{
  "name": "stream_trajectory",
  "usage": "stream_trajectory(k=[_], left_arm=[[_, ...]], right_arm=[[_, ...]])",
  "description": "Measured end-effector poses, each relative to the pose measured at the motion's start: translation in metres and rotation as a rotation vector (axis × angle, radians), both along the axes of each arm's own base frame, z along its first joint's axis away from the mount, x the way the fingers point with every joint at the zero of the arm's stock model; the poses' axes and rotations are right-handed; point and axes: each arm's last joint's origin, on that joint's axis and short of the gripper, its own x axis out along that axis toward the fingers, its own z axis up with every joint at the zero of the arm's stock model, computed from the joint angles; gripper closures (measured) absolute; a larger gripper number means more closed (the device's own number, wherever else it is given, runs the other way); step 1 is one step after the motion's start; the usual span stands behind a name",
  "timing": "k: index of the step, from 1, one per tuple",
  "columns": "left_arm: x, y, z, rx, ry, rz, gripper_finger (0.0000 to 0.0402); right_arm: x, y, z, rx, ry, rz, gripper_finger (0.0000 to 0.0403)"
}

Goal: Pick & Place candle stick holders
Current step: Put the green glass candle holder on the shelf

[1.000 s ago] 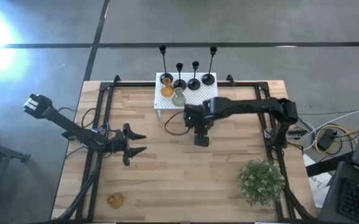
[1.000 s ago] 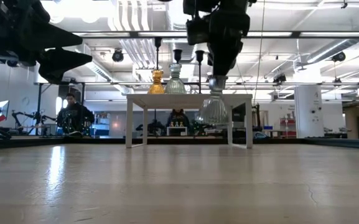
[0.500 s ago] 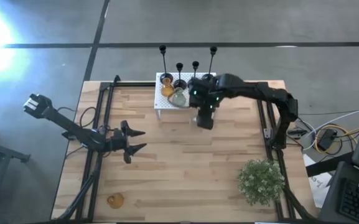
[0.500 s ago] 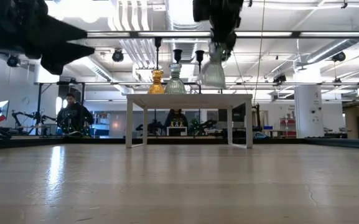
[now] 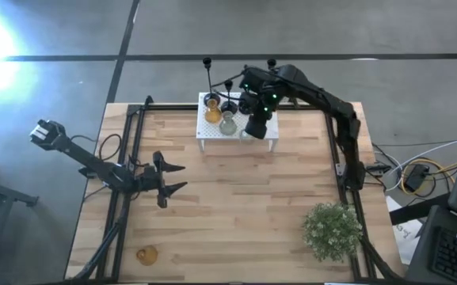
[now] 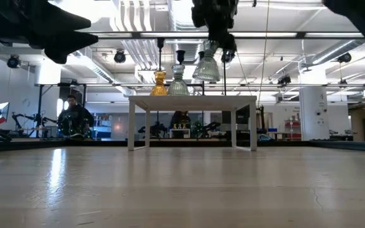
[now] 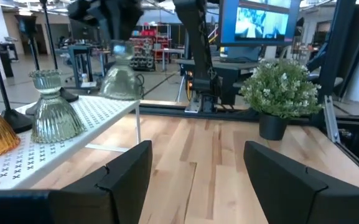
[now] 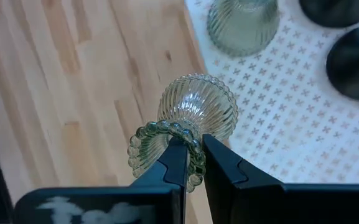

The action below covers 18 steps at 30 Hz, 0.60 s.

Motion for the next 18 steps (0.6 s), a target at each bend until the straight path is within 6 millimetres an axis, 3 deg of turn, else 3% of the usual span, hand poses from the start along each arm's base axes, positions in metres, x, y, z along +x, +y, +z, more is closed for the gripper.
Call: stream_trajectory(k=[4, 10, 18], left_arm=[[0.000, 0.000, 0.000, -0.001, 0.000, -0.001, 0.0142], [0.000, 0.000, -0.004, 0.005, 0.025, -0.002, 0.0142], [0.000, 0.000, 0.000, 0.008, 0.013, 0.000, 0.0142]], right_arm=[[0.006, -0.016, -0.007, -0.001, -0.002, -0.005, 0.0379], [-0.004, -0.037, -0.008, -0.006, 0.004, -0.067, 0.0379], [-0.001, -0.044, -0.013, -0.030, 0.006, -0.073, 0.0379]])
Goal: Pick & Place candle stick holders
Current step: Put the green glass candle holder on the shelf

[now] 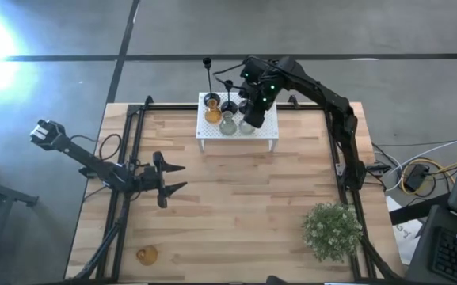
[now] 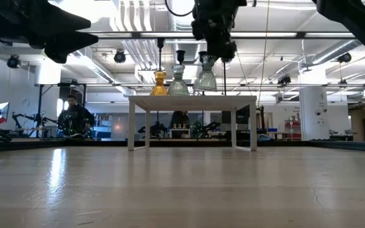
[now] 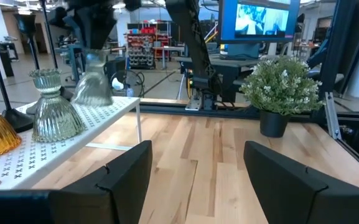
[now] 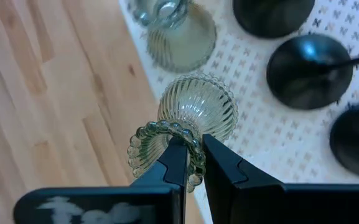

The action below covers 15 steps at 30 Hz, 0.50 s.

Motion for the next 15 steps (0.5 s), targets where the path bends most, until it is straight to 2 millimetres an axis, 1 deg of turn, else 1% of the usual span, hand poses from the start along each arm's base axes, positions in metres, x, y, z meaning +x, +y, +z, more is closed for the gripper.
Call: stream_trajectory(k=[5, 15], left_arm=[[0.0001, 0.0000, 0.0001, 0.003, 0.003, 0.001, 0.0142], [0.0001, 0.0000, -0.0006, -0.004, 0.008, 0.001, 0.0142]], right_arm=[[0.0054, -0.0037, -0.0070, -0.004, 0.004, 0.008, 0.0379], [0.0071, -0.0076, -0.0068, -0.040, -0.011, -0.004, 0.0379]])
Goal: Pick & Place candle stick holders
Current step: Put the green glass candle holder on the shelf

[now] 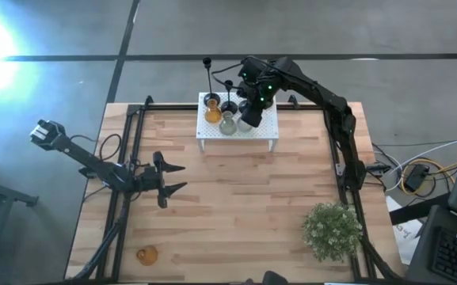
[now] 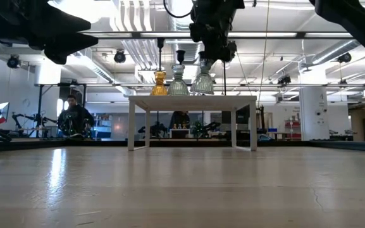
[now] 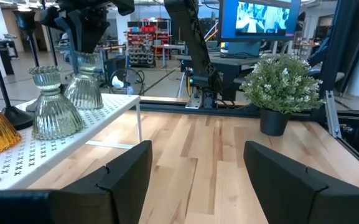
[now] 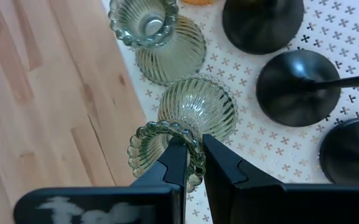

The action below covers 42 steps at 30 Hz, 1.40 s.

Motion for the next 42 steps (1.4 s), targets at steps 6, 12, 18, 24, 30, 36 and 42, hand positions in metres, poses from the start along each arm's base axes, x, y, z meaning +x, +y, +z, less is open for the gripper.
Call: stream_trajectory(k=[6, 12, 18, 24, 30, 36, 42], left_arm=[[0.000, 0.000, 0.000, -0.006, 0.000, -0.001, 0.0142], [0.000, 0.000, -0.001, -0.008, 0.005, -0.001, 0.0142], [0.000, 0.000, -0.001, -0.011, 0.007, -0.001, 0.0142], [0.000, 0.000, -0.001, -0.011, 0.006, -0.002, 0.0142], [0.000, 0.000, -0.001, -0.011, 0.006, -0.002, 0.0142], [0.000, 0.000, -0.001, -0.011, 0.006, -0.002, 0.0142], [0.000, 0.000, -0.001, -0.010, 0.008, -0.002, 0.0142]], right_arm=[[0.001, -0.003, -0.004, 0.003, 0.007, -0.005, 0.0379], [0.000, -0.004, -0.005, 0.009, 0.014, -0.014, 0.0379], [0.001, -0.005, -0.012, 0.026, 0.032, -0.018, 0.0379], [0.000, -0.006, -0.017, 0.037, 0.035, -0.018, 0.0379], [0.002, -0.009, -0.016, 0.019, 0.014, -0.022, 0.0370], [0.004, -0.010, -0.018, 0.005, 0.011, -0.025, 0.0343], [0.004, -0.011, -0.018, 0.007, 0.015, -0.026, 0.0321]])
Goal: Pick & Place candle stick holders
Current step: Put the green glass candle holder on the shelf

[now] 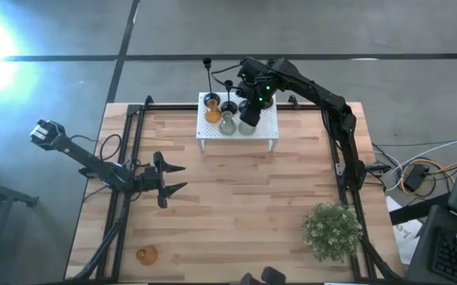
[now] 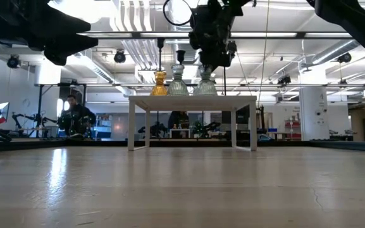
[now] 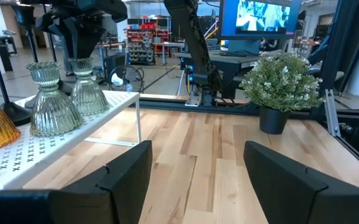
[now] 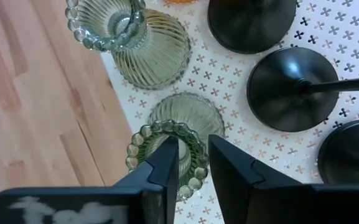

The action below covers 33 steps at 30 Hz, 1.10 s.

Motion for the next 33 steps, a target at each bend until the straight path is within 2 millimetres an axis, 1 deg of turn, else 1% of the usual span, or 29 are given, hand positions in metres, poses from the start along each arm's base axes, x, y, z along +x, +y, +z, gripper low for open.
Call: stream_trajectory(k=[6, 15, 33], left_arm=[[0.0000, 0.0000, 0.0000, 0.000, 0.000, 0.000, 0.0142], [0.0000, 0.0000, -0.0003, 0.002, 0.003, 0.000, 0.0142], [0.0000, 0.0000, -0.0004, 0.002, 0.004, 0.000, 0.0142]], right_arm=[[0.0020, -0.0018, 0.0008, -0.014, -0.024, -0.002, 0.0296], [0.0008, -0.0044, 0.0005, -0.041, -0.008, -0.024, 0.0250], [-0.0014, -0.0038, 0.0001, -0.039, 0.016, -0.028, 0.0195]])
